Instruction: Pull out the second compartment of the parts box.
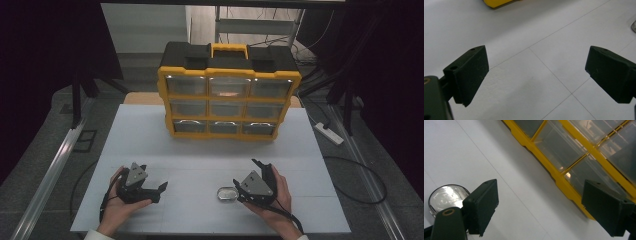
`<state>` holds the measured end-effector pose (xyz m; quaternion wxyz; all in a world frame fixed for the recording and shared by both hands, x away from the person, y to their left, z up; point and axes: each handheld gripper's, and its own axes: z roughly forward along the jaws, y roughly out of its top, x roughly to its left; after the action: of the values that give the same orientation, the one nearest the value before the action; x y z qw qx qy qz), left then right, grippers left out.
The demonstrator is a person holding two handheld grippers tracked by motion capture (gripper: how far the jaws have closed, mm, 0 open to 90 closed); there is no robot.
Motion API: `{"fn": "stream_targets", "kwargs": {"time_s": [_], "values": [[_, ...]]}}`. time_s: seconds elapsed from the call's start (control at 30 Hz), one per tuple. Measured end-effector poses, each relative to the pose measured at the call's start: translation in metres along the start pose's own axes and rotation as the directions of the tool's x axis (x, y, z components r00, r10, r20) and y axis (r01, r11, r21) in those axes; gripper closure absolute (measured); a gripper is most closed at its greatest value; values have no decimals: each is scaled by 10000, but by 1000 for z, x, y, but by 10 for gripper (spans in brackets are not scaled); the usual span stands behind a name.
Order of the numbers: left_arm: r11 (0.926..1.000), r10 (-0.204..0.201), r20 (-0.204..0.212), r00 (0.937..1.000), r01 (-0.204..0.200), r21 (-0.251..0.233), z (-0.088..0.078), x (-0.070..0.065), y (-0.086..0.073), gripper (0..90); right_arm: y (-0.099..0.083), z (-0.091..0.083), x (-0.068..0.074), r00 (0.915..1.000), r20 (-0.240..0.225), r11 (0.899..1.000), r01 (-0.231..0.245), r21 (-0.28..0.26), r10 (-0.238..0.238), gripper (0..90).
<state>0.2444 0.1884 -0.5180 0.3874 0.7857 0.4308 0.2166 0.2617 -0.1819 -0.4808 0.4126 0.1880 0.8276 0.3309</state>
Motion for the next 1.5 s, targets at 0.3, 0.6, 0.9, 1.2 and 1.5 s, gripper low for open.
{"fn": "stream_targets", "kwargs": {"time_s": [0.3, 0.6, 0.9, 1.2, 1.5], "values": [[10000, -27, 13, 10000, 27, -14, 0, 0, 0, 57, 5, 0, 0, 9979, 313, 9983, 575, 9, -575, 141], [10000, -39, 20, 10000, 39, -14, 0, 0, 0, 57, 10, 0, -1, 9928, 625, 9947, 1028, -41, -1024, 141], [10000, -42, 34, 10000, 42, -10, 0, 0, 0, 57, 19, -2, -5, 9853, 1018, 9902, 1390, -144, -1369, 142], [10000, -21, 36, 10000, 21, 3, 1, 0, 0, 57, 30, -4, -8, 9761, 1304, 9836, 1784, -250, -1737, 142], [10000, -29, 44, 10000, 29, -14, 0, 0, 0, 57, 40, -4, -8, 9714, 1330, 9785, 2030, -365, -1965, 141]]}}
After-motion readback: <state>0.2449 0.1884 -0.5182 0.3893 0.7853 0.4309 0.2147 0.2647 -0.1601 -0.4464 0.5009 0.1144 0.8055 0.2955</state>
